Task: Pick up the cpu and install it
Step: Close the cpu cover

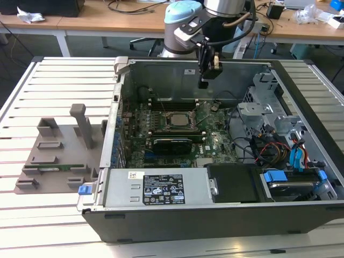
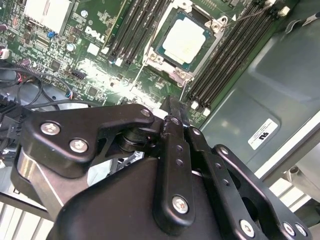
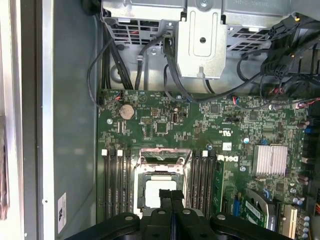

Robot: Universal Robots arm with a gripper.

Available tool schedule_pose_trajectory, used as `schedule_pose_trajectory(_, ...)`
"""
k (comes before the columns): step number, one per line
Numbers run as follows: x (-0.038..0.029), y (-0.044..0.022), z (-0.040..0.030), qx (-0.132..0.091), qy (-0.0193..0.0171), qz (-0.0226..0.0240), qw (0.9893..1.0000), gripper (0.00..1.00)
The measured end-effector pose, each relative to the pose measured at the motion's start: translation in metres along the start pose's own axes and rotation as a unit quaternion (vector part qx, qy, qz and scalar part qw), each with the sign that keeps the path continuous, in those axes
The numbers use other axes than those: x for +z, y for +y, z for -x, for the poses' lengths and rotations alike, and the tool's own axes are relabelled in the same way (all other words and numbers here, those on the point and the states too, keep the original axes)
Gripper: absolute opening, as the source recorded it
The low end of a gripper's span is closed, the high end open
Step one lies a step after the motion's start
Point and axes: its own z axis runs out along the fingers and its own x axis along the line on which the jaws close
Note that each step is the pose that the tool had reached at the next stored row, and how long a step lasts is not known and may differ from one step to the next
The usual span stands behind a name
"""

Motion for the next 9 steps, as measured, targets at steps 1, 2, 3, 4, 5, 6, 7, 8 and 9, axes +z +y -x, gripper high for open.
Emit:
schedule_pose_trajectory(1,0.0,0.0007,0.0,0.0,0.0,0.0,1.0,0.11)
schedule_pose_trajectory(2,-0.0001,0.0017,0.0,0.0,0.0,0.0,1.0,0.11)
schedule_pose_trajectory(3,-0.0001,0.0023,0.0,0.0,0.0,0.0,1.0,0.11)
schedule_pose_trajectory(4,-0.0001,0.0031,0.0,0.0,0.0,-0.0001,1.0,0.11)
schedule_pose_trajectory(5,-0.0001,0.0035,0.0,0.0,0.0,0.0,1.0,0.11)
schedule_pose_trajectory(6,-0.0001,0.004,0.0001,0.0,0.0,-0.0001,1.0,0.11)
schedule_pose_trajectory(7,-0.0001,0.0047,0.0,0.0,0.0,-0.0001,1.0,0.11)
schedule_pose_trajectory(8,-0.0001,0.0052,0.0001,0.0,0.0,-0.0001,1.0,0.11)
schedule_pose_trajectory(9,0.0,0.006,0.0001,0.0,0.0,-0.0002,1.0,0.11)
